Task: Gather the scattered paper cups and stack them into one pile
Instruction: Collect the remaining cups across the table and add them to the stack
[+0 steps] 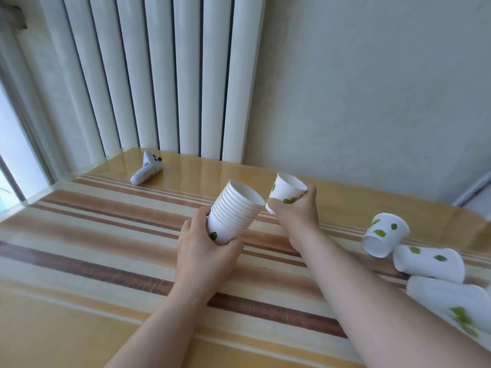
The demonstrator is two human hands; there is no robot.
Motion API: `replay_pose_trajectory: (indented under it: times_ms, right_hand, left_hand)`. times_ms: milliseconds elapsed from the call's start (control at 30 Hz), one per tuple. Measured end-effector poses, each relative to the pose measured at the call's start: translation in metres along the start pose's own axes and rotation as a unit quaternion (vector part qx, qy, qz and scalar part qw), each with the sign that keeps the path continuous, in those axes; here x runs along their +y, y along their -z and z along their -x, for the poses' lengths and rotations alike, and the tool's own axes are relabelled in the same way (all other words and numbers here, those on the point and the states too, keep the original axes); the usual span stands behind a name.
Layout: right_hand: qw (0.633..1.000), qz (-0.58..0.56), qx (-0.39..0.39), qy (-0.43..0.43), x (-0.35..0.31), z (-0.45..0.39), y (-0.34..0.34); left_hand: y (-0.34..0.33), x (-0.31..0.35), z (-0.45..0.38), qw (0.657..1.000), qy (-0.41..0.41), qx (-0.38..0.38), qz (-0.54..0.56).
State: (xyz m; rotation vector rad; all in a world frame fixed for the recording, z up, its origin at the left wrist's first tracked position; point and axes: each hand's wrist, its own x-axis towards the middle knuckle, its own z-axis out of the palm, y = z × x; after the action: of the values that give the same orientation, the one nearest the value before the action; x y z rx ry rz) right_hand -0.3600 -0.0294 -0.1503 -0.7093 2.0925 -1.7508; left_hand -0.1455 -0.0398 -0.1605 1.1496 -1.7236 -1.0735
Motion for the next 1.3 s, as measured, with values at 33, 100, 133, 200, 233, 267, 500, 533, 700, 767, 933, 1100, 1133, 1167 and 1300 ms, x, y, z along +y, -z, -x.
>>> replay_pose_trajectory:
  times_ms: [33, 100, 133, 200, 233, 267, 500, 533, 700, 767, 933, 1100, 1133, 1167, 1300]
  right_hand:
    - [0.998, -0.064, 0.010, -0.013, -0.006, 0.014, 0.017]
    - [0.982, -0.186, 0.025, -0.013, -0.022, 0.042, 0.049]
    - [0.972, -0.233, 0.024, -0.004, -0.031, 0.057, 0.066]
    - [0.963, -0.267, -0.009, 0.023, -0.043, 0.091, 0.097]
    - [0.964, -0.261, -0.036, 0.039, -0.044, 0.108, 0.110]
    - [0.965, -0.248, -0.060, 0.056, -0.044, 0.124, 0.121]
    - [0.967, -0.221, -0.075, 0.105, -0.022, 0.184, 0.176]
    - [0.968, -0.213, -0.077, 0.110, -0.019, 0.189, 0.181]
    - [0.973, -0.177, -0.065, 0.133, -0.012, 0.210, 0.210]
    - [0.974, -0.159, -0.083, 0.138, -0.008, 0.215, 0.218]
    - [0.983, -0.115, -0.077, 0.122, 0.010, 0.225, 0.242]
    - [0.985, -0.062, -0.082, 0.140, 0.036, 0.231, 0.274]
    - [0.986, -0.005, -0.028, 0.163, 0.043, 0.230, 0.281]
    - [0.978, 0.075, 0.033, 0.193, 0.051, 0.225, 0.287]
    - [0.904, 0.302, 0.111, 0.283, 0.066, 0.207, 0.299]
  left_hand:
    - [-0.001, 0.002, 0.003, 1.000, -0.004, -0.015, -0.003]
    - [-0.004, 0.006, 0.009, 0.998, -0.027, -0.061, -0.017]
    - [-0.006, 0.009, 0.014, 0.994, -0.050, -0.090, -0.031]
    - [-0.010, 0.013, 0.026, 0.979, -0.112, -0.154, -0.073]
    - [-0.012, 0.016, 0.034, 0.968, -0.142, -0.187, -0.094]
    - [-0.013, 0.018, 0.041, 0.957, -0.163, -0.215, -0.111]
    - [-0.015, 0.028, 0.075, 0.929, -0.202, -0.290, -0.107]
    - [-0.016, 0.030, 0.080, 0.930, -0.193, -0.298, -0.099]
    - [-0.029, 0.048, 0.102, 0.915, -0.183, -0.346, -0.101]
    - [-0.035, 0.059, 0.109, 0.904, -0.182, -0.371, -0.111]
    - [-0.049, 0.065, 0.134, 0.903, -0.166, -0.384, -0.096]
    - [-0.060, 0.053, 0.161, 0.929, -0.165, -0.324, -0.070]
    - [-0.062, 0.051, 0.164, 0.936, -0.160, -0.309, -0.062]
    - [-0.063, 0.049, 0.167, 0.942, -0.155, -0.294, -0.056]
    - [-0.064, 0.046, 0.174, 0.954, -0.164, -0.245, -0.051]
